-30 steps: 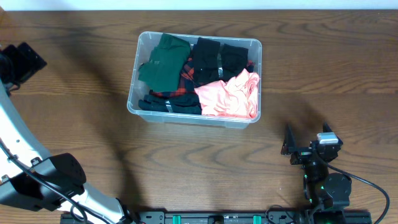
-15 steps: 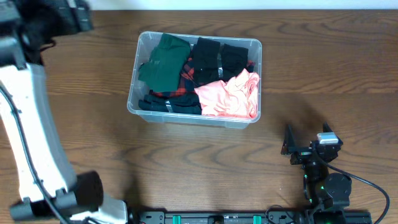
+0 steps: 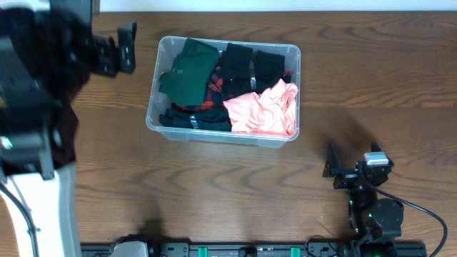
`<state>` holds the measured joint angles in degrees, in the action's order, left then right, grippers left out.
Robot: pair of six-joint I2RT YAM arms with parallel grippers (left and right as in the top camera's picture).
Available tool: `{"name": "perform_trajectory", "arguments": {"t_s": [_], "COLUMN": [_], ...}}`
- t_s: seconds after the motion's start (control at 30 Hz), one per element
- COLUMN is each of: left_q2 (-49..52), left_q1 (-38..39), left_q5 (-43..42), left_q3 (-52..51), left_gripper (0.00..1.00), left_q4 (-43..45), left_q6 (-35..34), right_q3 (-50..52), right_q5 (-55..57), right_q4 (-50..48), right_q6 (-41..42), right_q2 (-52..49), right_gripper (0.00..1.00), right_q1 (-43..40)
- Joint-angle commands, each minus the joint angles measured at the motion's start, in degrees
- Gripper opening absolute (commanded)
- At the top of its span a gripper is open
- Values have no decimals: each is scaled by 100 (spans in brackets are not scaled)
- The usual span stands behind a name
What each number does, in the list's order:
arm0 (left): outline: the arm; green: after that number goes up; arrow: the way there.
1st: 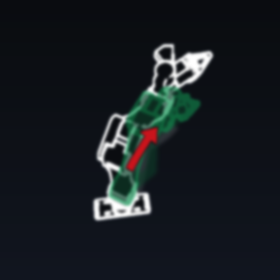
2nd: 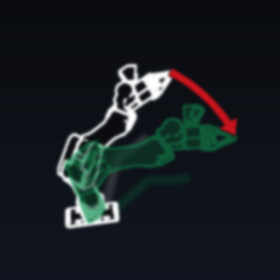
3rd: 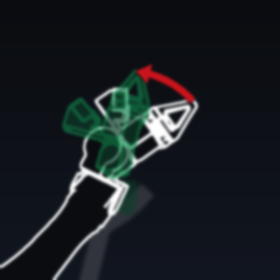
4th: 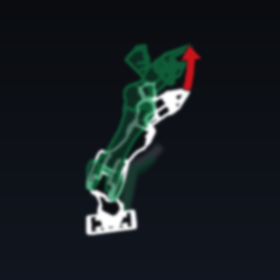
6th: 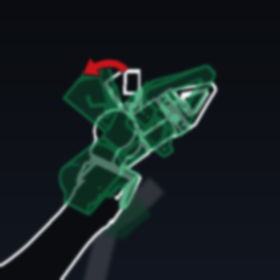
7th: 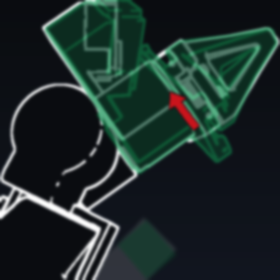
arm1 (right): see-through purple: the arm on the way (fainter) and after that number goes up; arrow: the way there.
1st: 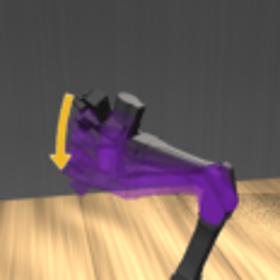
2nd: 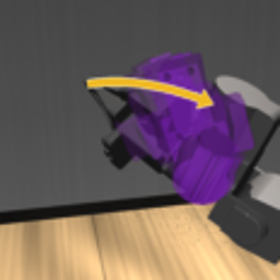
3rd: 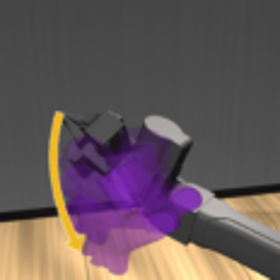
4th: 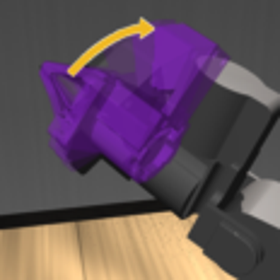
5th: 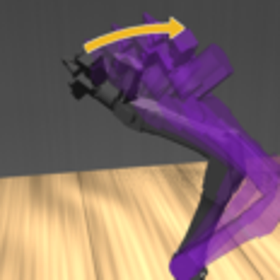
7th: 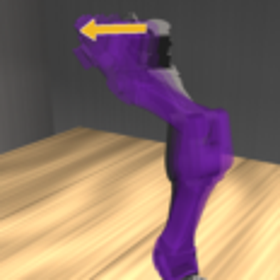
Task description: Pack container
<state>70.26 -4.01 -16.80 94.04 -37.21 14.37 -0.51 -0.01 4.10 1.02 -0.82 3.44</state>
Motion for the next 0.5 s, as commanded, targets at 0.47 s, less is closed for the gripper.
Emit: {"name": "perform_trajectory", "arguments": {"t_s": [0.47], "left_q2": [-4096], "left_q1": [9], "left_q5": [-166], "left_q3": [-6260], "left_gripper": [98], "left_q4": [3362], "left_q6": [-267], "right_q3": [20], "right_q5": [61], "right_q4": [13], "right_q6": [42], "right_q2": [50], "right_gripper": [99], "right_q1": [-48]}}
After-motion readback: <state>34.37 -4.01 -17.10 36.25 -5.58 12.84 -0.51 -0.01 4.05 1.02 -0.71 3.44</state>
